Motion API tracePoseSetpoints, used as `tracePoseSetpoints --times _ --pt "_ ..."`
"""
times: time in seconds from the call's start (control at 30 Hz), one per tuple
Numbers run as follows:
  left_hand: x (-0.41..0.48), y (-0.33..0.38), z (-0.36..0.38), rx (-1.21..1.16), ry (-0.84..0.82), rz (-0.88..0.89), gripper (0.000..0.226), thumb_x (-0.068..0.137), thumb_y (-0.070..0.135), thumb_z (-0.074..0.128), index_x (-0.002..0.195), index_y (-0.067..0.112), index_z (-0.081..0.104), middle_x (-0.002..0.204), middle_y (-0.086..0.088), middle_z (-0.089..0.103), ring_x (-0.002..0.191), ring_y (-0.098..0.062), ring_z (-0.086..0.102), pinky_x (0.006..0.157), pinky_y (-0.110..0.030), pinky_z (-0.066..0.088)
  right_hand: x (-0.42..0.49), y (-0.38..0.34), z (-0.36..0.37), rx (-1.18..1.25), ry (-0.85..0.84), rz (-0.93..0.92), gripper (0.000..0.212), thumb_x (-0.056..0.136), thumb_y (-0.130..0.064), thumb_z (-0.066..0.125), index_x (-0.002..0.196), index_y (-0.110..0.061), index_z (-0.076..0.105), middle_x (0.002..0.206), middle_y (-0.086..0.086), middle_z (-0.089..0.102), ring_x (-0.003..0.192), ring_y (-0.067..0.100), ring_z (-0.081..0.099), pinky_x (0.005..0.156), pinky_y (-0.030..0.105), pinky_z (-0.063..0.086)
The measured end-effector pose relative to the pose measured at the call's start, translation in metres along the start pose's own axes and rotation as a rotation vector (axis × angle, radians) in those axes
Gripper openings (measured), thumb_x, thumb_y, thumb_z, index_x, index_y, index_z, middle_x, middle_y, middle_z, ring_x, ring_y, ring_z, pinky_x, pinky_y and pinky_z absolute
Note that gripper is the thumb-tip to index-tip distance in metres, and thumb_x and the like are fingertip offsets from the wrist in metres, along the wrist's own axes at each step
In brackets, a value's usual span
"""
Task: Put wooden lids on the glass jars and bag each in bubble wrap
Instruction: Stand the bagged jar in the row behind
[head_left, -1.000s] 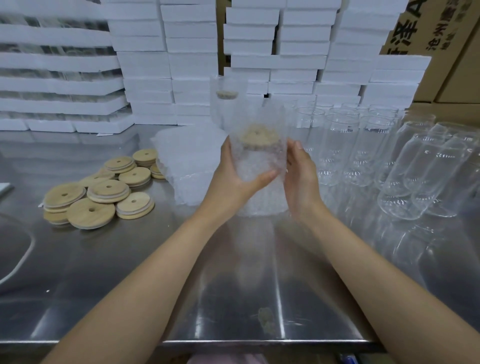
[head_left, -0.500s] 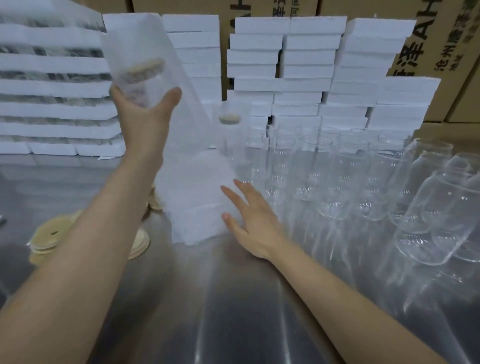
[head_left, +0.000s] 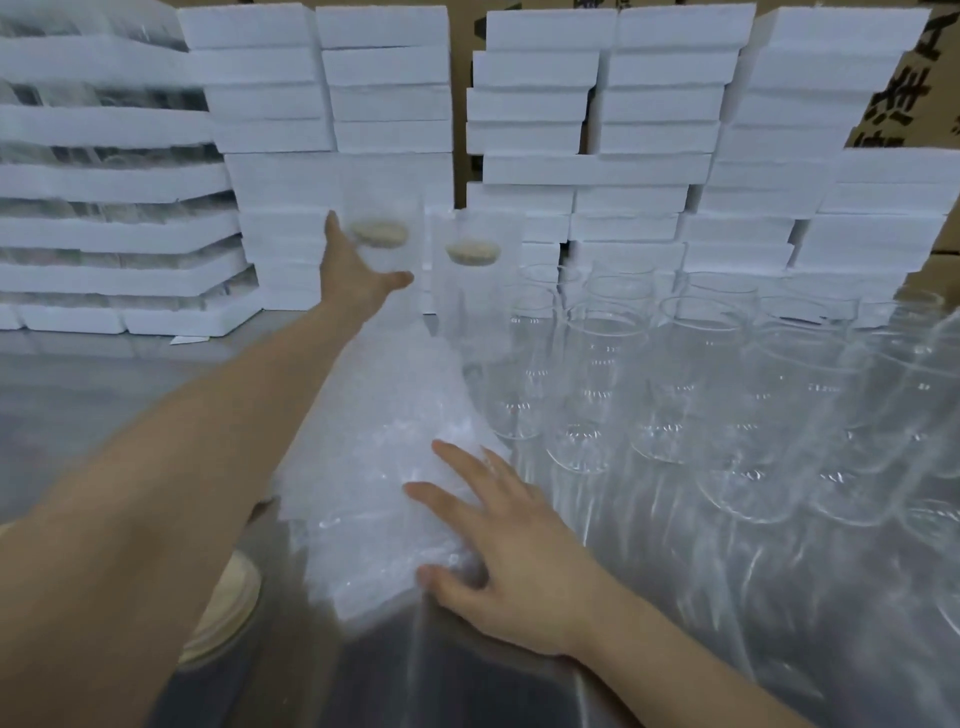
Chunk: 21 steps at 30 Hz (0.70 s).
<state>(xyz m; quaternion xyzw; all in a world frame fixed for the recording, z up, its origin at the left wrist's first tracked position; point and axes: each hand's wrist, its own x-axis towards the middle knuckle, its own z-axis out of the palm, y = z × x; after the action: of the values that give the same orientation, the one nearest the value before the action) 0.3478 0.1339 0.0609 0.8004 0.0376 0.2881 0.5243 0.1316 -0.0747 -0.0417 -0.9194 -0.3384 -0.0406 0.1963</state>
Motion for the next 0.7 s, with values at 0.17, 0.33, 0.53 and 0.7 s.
tracePoseSetpoints --times 0.17,0.33,0.53,0.7 --pt "0.013 -0.027 0.021 0.002 -0.135 -0.040 0.112 0.071 0.027 0.085 0.151 0.012 0.008 0.149 -0.004 0.036 0.136 -0.020 0.035 0.109 -0.034 0.034 0.003 0.002 0.004 0.006 0.014 0.024 0.065 0.091 -0.062 0.039 0.147 -0.054 0.007 0.155 -0.030 -0.022 0.148 0.011 -0.018 0.118 0.034 -0.001" --pt "0.018 -0.033 0.025 -0.020 -0.273 -0.092 0.089 0.074 0.037 0.081 0.142 0.018 0.028 0.135 0.002 0.043 0.125 -0.017 0.044 0.091 -0.032 0.041 0.004 0.004 0.007 0.013 0.039 0.014 0.065 0.089 -0.063 0.036 0.148 -0.053 0.009 0.156 -0.031 -0.019 0.147 0.008 -0.018 0.116 0.028 -0.004" --pt "0.003 -0.002 0.008 0.019 -0.231 -0.242 0.113 0.076 0.059 0.069 0.152 0.011 0.001 0.155 -0.007 0.025 0.138 -0.026 0.033 0.110 -0.040 0.034 0.005 0.003 0.001 0.126 0.068 0.073 0.060 0.096 -0.055 0.042 0.150 -0.049 0.017 0.160 -0.026 -0.007 0.149 0.005 -0.008 0.121 0.030 0.005" --pt "-0.078 0.043 -0.009 0.057 0.074 0.040 0.061 0.096 0.031 0.050 0.147 0.008 0.026 0.148 -0.008 0.036 0.135 -0.023 0.036 0.109 -0.031 0.031 0.006 -0.005 -0.011 0.157 0.167 0.144 0.057 0.100 -0.043 0.044 0.152 -0.039 0.021 0.164 -0.013 0.003 0.151 0.020 -0.005 0.121 0.050 0.008"
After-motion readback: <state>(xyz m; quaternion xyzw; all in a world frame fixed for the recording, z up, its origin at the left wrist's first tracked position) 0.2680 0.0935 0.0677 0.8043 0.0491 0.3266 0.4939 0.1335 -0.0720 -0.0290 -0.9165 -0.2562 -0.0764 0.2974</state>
